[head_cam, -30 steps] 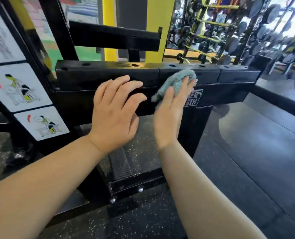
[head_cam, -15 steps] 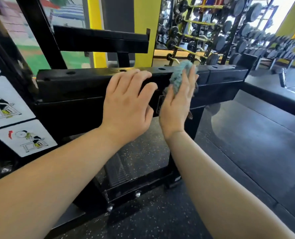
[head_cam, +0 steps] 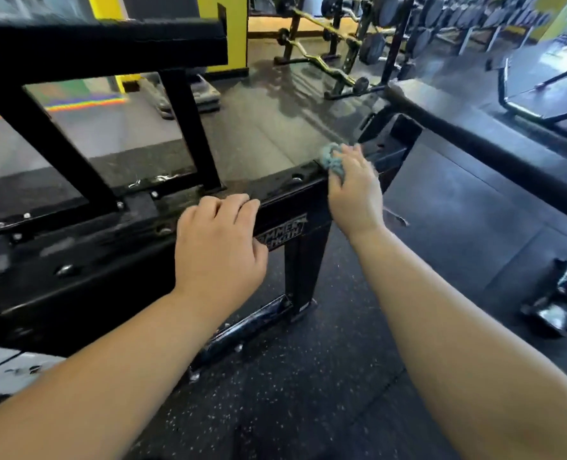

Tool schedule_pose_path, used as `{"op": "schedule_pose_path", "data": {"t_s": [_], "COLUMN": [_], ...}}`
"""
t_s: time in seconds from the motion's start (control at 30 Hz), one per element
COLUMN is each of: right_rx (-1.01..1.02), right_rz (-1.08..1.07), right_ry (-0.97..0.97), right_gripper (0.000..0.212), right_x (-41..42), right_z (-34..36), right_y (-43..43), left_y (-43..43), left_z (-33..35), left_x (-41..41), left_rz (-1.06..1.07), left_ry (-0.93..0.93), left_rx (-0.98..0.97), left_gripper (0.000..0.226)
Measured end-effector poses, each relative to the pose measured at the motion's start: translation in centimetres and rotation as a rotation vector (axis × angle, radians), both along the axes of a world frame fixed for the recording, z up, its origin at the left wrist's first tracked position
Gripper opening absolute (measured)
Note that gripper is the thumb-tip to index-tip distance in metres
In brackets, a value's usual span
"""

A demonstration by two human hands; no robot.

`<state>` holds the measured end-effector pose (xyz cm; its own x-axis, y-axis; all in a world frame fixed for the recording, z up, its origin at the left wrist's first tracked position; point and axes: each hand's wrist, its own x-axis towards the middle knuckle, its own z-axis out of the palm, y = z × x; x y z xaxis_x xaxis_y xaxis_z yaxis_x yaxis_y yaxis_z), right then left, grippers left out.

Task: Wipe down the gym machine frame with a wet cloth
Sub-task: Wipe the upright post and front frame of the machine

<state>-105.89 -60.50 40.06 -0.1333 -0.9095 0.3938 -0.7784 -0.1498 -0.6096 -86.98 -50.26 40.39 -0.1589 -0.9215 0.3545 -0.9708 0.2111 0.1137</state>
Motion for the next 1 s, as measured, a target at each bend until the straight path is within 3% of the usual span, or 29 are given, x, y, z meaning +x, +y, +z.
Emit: {"op": "schedule_pose_path", "data": {"t_s": [0.1,0.2,0.27,0.37,0.47,0.6,0.7,0.83,0.9,1.0], "right_rx": [-0.028,-0.039,0.013,0.197,0.206,0.006,0.043,0.133,0.168,0.250], "right_rz": [0.218,0.452,0.349,0.000,-0.061,0.322,0.627,0.793,0.706,0.333], "right_ry": [0.076,0.295,0.349,0.211,0.111,0.151,0.305,0.516,0.494,0.385], "right_gripper": [0.041,0.048,0.052,0.052,0.043,0.035,0.045,0.053,0.048,0.043], "right_x": [2.4,-1.2,-4.4,-6.1,-2.5,2.2,0.2,-3.3,-5.2,-9.2], "right_z": [-0.7,0.4,1.5,2.7,3.0,2.7,2.9,3.8,4.5,5.3], "right_y": [2.8,1.8,-0.4,-2.6,-1.7,2.4,1.5,-1.7,-3.6,-7.1], "left_y": [0.4,0.0,-0.6,-1.9,-2.3,-2.0,-3.1,-5.7,-6.6,-6.7], "left_z": [0.3,2.1,3.6,4.4,4.9,5.4,6.8,7.9,8.0,7.9], "left_x": [0.0,-1.1,-2.1,-2.9,-2.9,-3.3,-4.5,-7.0,-7.9,-8.3], "left_rz": [-0.012,0.041,0.080,0.082,0.104,0.133,0.217,0.197,0.203,0.216], "left_ry": [0.001,-0.021,-0.020,-0.036,0.003,-0.024,0.005,0.060,0.078,0.019], "left_rx": [0.050,0.153,0.262,0.335,0.388,0.487,0.531,0.617,0.690,0.732], "left_gripper": [0.058,0.053,0.050,0.054,0.055,0.059,0.053,0.053,0.054,0.059]}}
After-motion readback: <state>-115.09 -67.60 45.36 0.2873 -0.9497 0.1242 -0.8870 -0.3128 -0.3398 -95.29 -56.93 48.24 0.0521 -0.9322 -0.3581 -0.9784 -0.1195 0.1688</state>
